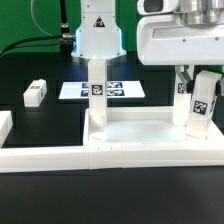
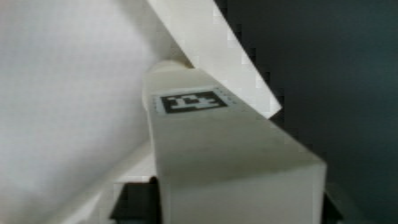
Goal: Assemble desk
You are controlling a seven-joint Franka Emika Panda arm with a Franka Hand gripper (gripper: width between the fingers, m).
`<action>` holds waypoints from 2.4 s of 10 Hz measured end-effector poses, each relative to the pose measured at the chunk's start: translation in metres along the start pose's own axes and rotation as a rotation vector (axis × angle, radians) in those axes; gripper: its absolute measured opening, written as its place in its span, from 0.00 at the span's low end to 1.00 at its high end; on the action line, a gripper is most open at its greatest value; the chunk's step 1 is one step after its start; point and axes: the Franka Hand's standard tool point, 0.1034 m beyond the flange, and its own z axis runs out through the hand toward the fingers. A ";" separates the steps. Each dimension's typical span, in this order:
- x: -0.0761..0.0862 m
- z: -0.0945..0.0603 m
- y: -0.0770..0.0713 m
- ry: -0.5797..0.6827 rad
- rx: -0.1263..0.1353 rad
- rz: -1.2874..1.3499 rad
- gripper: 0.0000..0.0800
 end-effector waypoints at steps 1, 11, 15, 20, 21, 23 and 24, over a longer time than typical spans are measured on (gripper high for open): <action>0.002 0.001 0.002 0.002 -0.004 0.134 0.40; -0.001 0.002 0.006 -0.045 0.007 0.748 0.48; -0.001 0.002 0.006 -0.045 0.007 0.748 0.78; -0.001 0.002 0.006 -0.045 0.007 0.748 0.81; 0.000 0.002 0.006 -0.040 0.013 0.545 0.81; -0.012 0.008 -0.003 -0.048 0.013 0.389 0.81; -0.013 0.007 -0.009 -0.046 0.023 0.229 0.81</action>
Offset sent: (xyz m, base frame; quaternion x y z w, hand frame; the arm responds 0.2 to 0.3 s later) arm -0.0150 0.0009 0.0006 -0.0259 -0.0312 0.5123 0.8579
